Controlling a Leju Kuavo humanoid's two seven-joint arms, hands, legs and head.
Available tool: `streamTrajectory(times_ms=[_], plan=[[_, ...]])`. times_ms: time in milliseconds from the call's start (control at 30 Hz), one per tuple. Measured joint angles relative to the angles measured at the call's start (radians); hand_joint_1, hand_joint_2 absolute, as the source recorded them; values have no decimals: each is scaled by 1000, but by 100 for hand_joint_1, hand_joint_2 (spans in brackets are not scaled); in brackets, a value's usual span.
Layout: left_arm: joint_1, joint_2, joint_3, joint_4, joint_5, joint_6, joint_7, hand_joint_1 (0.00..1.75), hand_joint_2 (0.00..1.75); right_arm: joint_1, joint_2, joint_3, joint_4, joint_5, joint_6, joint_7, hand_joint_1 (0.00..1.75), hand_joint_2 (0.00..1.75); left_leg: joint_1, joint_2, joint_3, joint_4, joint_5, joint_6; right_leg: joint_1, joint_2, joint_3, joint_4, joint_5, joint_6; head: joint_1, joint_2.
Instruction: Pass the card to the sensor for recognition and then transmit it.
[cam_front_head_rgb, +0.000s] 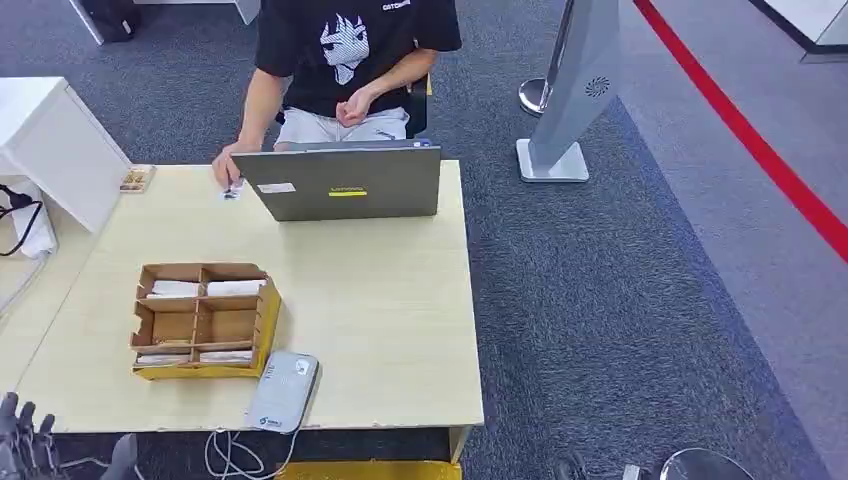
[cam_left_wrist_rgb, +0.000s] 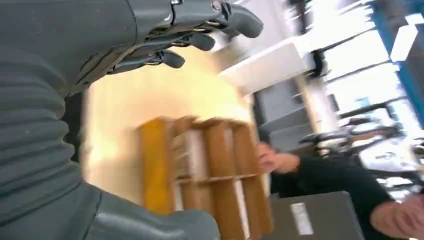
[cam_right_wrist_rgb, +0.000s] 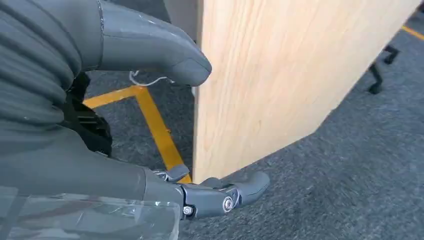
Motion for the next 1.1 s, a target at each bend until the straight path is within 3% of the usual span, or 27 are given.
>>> streamTrajectory(times_ms=[100,200,267,333,467,567,800,1100], plan=[[-73,42,-36,-47,-189,107,61,0,175,-22,5,5,3,29,-10,16,0,175,0,0,0,0,1,0,0,0,0,0,1,0,0,0],[-188,140,-70,-23,-402,208,188,0,175,-48,8,21,10,62,-23,40,0,175,0,-1,0,0,4,-1,0,-1,0,1,3,-2,0,0],[-298,224,-78,51,-555,283,276,0,175,-70,13,44,17,84,-34,62,0,175,0,-1,0,0,5,-3,1,-1,-1,2,4,-3,0,0],[-400,295,-85,146,-679,320,327,0,175,-87,18,64,22,91,-40,75,0,175,1,-1,0,0,7,-5,2,-1,-2,2,5,-6,-1,0],[-576,450,-97,357,-882,340,421,0,175,-111,26,104,30,88,-43,87,0,175,3,1,0,0,9,-8,3,1,-3,4,7,-8,-2,0],[-670,522,-111,483,-960,346,446,0,175,-117,30,131,34,75,-40,87,0,175,3,2,-1,0,10,-8,3,2,-4,4,8,-8,0,0],[-767,601,-149,631,-1057,363,486,0,175,-120,35,172,39,55,-36,82,0,175,3,2,-3,0,9,-8,3,3,-6,4,8,-8,-1,0],[-816,598,-203,675,-1073,393,467,0,175,-121,38,209,42,39,-36,82,0,175,2,2,-4,0,9,-8,2,3,-7,3,8,-7,-1,0]])
